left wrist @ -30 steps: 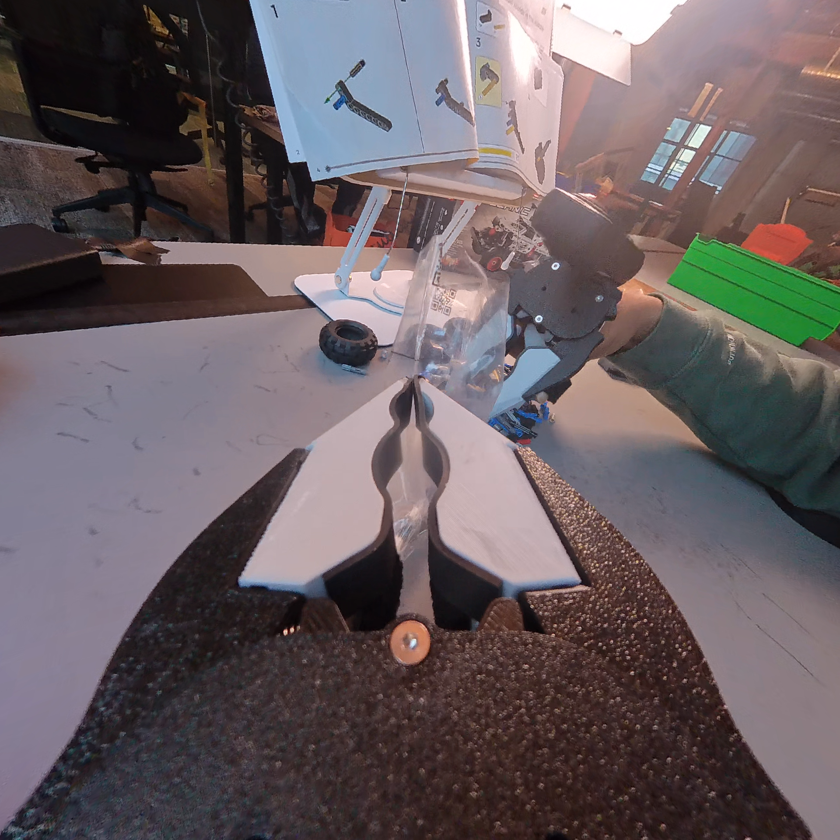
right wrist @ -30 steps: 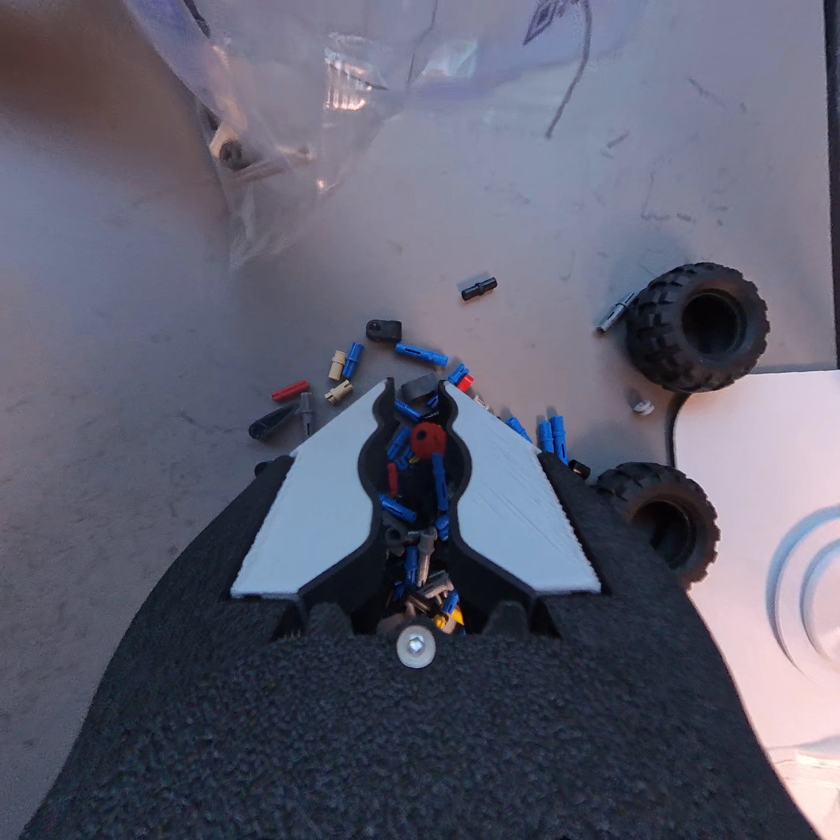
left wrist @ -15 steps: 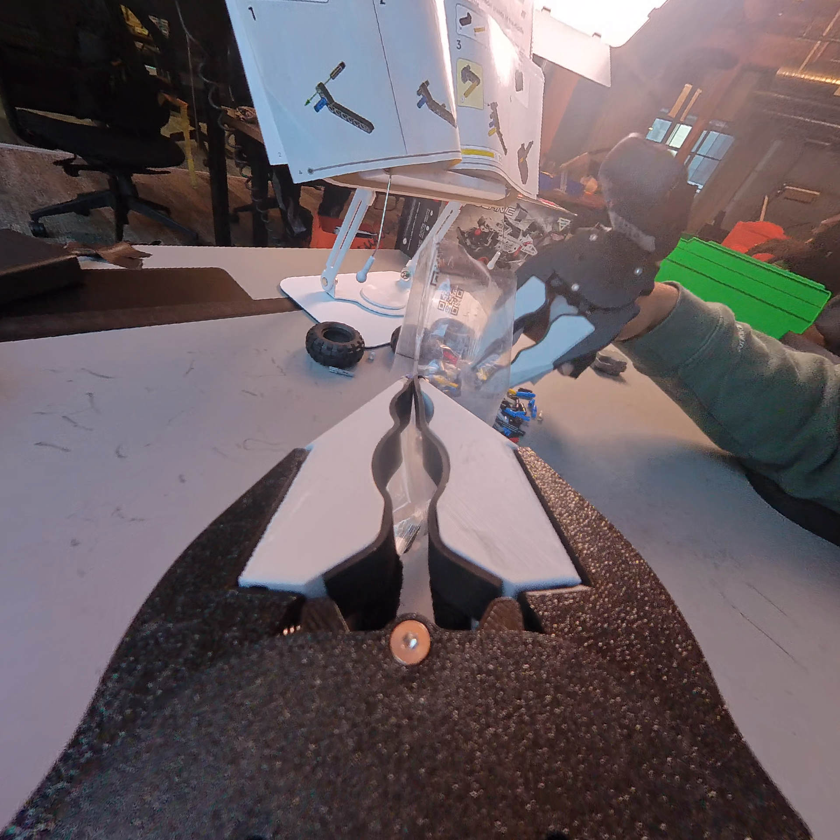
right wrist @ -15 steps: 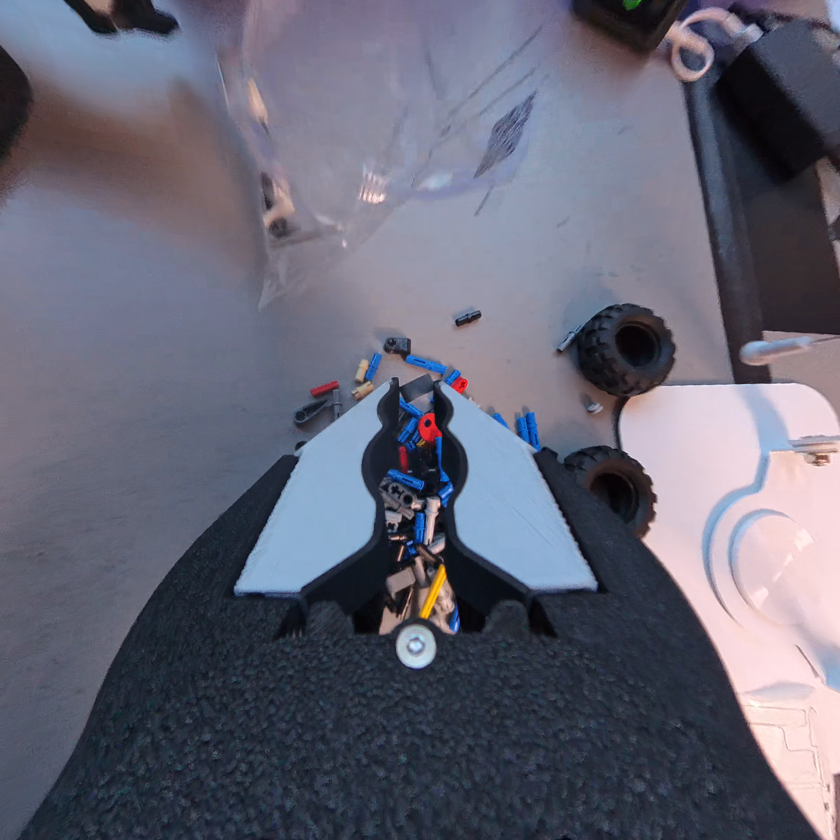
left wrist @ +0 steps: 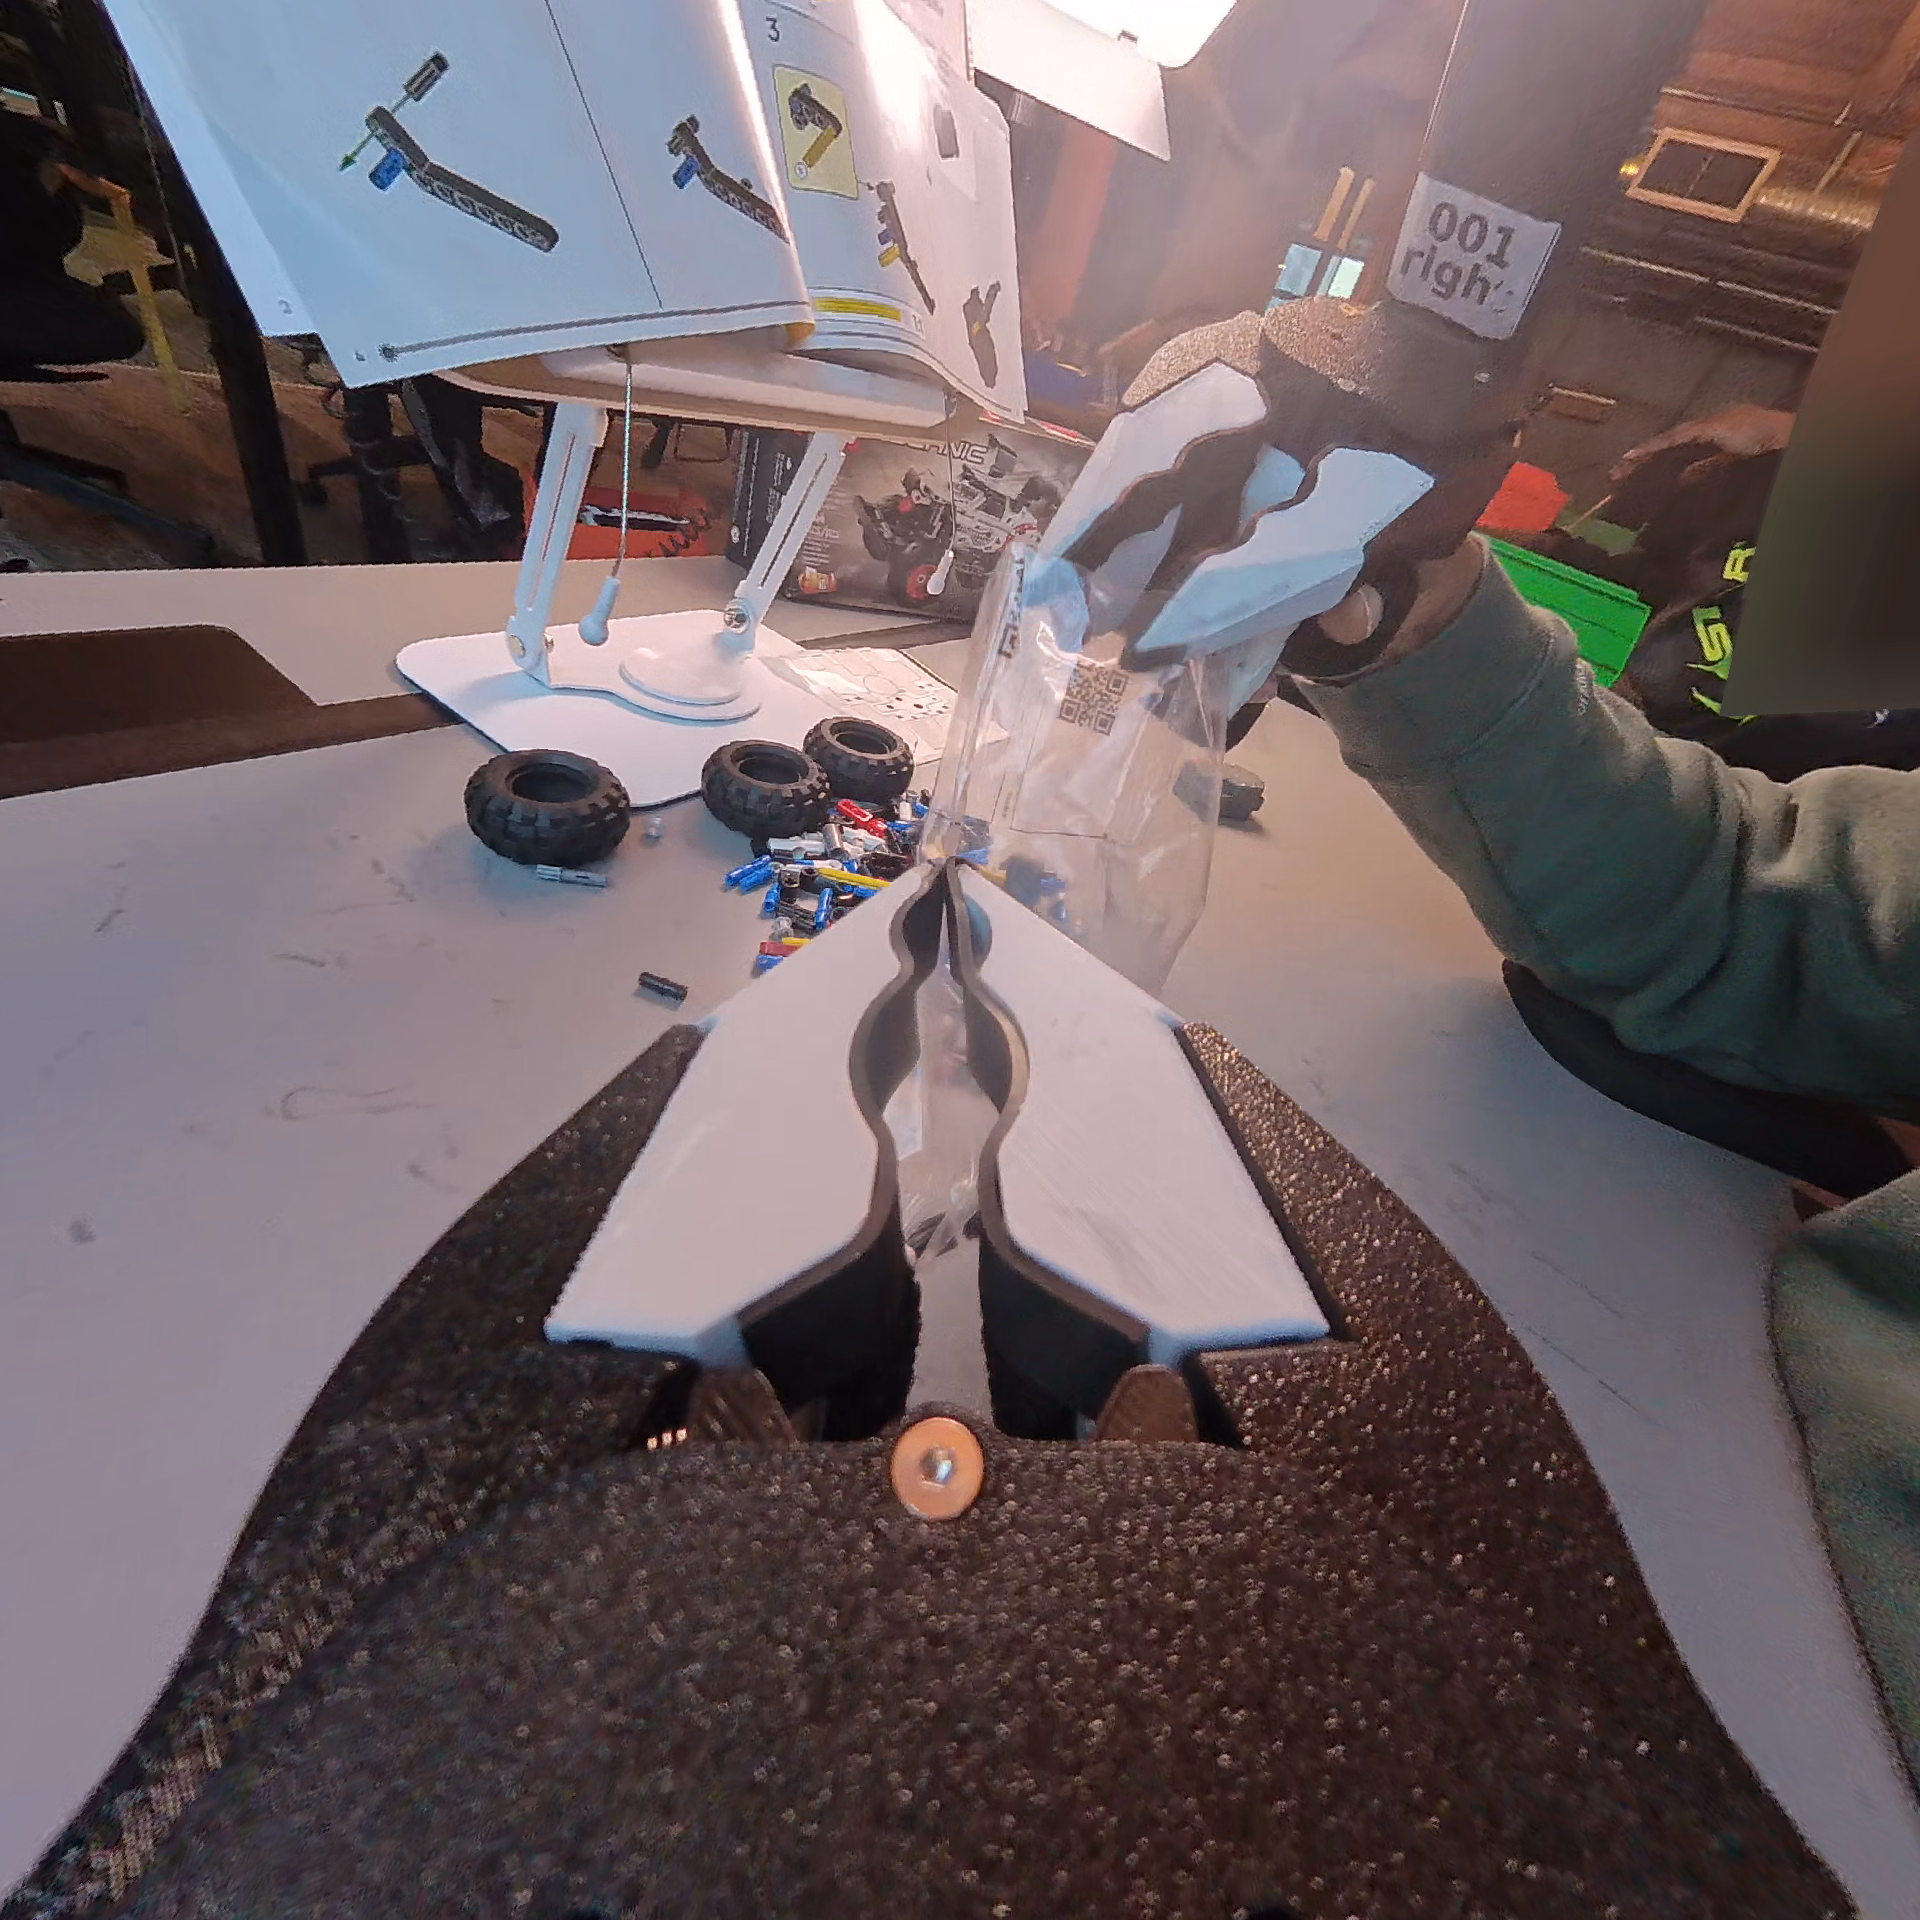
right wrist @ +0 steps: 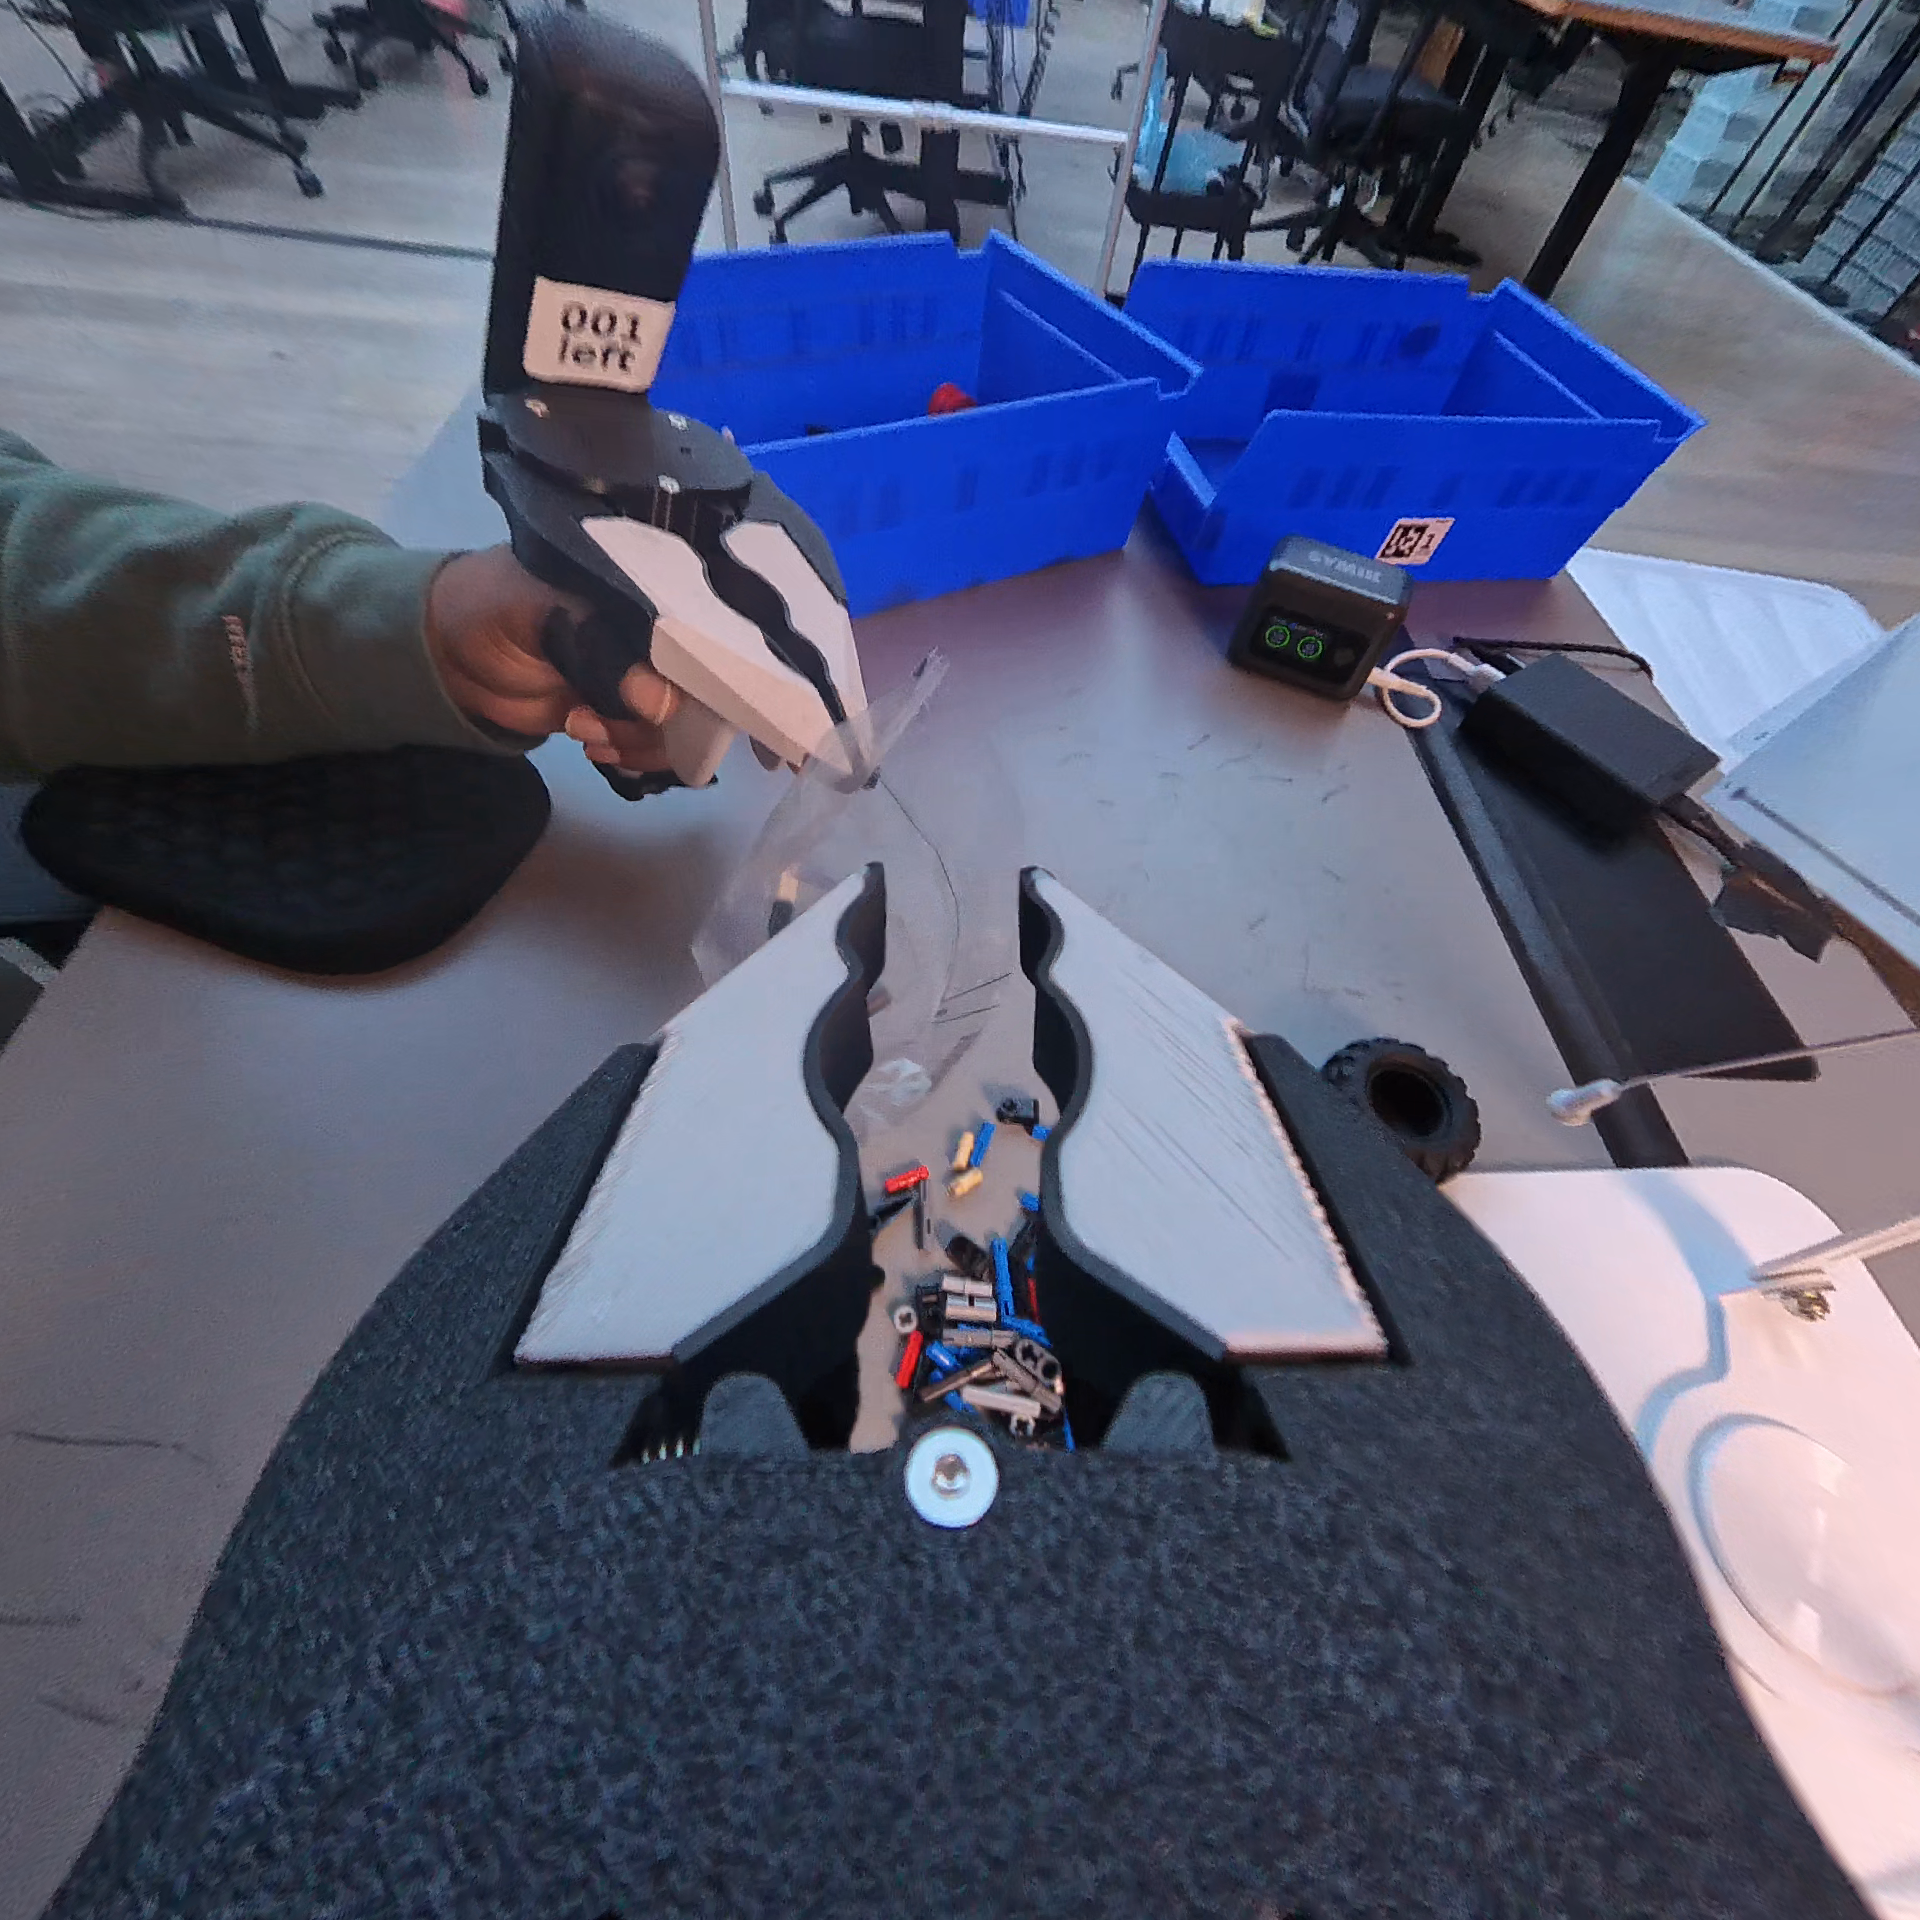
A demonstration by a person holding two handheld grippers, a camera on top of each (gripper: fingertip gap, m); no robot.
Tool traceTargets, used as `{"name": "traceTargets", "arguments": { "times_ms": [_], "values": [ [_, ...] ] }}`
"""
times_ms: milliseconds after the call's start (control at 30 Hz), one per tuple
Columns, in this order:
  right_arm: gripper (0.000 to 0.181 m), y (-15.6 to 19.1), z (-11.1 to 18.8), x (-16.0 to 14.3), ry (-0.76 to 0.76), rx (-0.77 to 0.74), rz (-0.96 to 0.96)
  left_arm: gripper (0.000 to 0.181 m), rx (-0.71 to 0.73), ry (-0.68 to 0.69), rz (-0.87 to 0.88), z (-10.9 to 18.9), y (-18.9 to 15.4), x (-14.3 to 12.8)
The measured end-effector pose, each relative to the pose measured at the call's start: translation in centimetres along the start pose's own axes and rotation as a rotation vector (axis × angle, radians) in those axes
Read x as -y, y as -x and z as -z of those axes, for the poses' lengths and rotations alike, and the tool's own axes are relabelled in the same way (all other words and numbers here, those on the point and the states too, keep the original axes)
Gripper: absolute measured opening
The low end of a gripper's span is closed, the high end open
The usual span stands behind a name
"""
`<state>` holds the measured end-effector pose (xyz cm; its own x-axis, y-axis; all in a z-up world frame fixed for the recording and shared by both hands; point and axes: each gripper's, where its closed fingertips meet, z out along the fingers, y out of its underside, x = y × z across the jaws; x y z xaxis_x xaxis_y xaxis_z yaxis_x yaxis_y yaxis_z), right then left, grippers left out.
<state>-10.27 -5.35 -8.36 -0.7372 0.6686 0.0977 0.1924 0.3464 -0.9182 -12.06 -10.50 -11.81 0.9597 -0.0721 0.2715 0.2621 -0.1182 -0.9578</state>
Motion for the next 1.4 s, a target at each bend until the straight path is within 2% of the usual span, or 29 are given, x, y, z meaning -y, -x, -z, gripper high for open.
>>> {"name": "traceTargets", "arguments": {
  "times_ms": [133, 200, 267, 400, 467, 567, 800, 933, 1133, 1233, 1300, 1333, 1400],
  "values": [
    [0.034, -1.2, 3.3, 3.2, -0.202, -0.015, -0.077, 0.000, -0.004, -0.045, 0.035, 0.4, 0.2, 0.8],
    [0.047, -1.0, 4.7, 3.0, -0.239, 0.002, -0.112, 0.000, -0.022, -0.081, 0.066, 0.6, 0.1, 1.3],
    [0.055, -0.8, 5.2, 1.1, -0.213, -0.007, -0.143, 0.000, -0.050, -0.120, 0.099, 0.7, -0.2, 1.8],
    [0.040, 0.4, 5.1, -2.3, -0.238, -0.063, -0.181, 0.000, -0.116, -0.157, 0.159, 0.1, -1.3, 2.4],
    [0.030, 1.3, 5.3, -2.1, -0.317, -0.057, -0.211, 0.000, -0.140, -0.164, 0.175, -0.3, -2.0, 2.5],
    [0.026, 2.4, 5.7, -0.9, -0.397, -0.032, -0.259, 0.000, -0.157, -0.158, 0.164, -0.9, -3.0, 2.4],
    [0.006, 1.5, 6.1, -0.9, -0.418, -0.116, -0.277, 0.000, -0.189, -0.139, 0.155, -1.6, -4.3, 2.1],
    [0.010, 1.2, 6.2, -1.3, -0.419, -0.114, -0.320, 0.000, -0.198, -0.130, 0.146, -1.8, -4.6, 1.9],
    [0.000, 0.9, 6.3, -1.8, -0.407, -0.122, -0.337, 0.000, -0.228, -0.112, 0.135, -2.0, -5.3, 1.6],
    [0.000, 1.0, 7.4, -1.8, -0.413, -0.138, -0.318, 0.002, -0.188, -0.079, 0.136, -2.3, -4.5, 1.0],
    [0.000, 1.1, 8.8, -1.9, -0.399, -0.162, -0.295, 0.013, -0.137, -0.051, 0.109, -2.4, -3.3, 0.6],
    [0.000, 1.2, 9.6, -2.1, -0.386, -0.184, -0.282, 0.015, -0.089, -0.008, 0.072, -2.6, -2.3, 0.0],
    [0.000, 1.2, 11.3, -2.7, -0.356, -0.230, -0.274, 0.020, 0.029, 0.164, -0.038, -3.4, 0.3, -2.6]
  ]
}}
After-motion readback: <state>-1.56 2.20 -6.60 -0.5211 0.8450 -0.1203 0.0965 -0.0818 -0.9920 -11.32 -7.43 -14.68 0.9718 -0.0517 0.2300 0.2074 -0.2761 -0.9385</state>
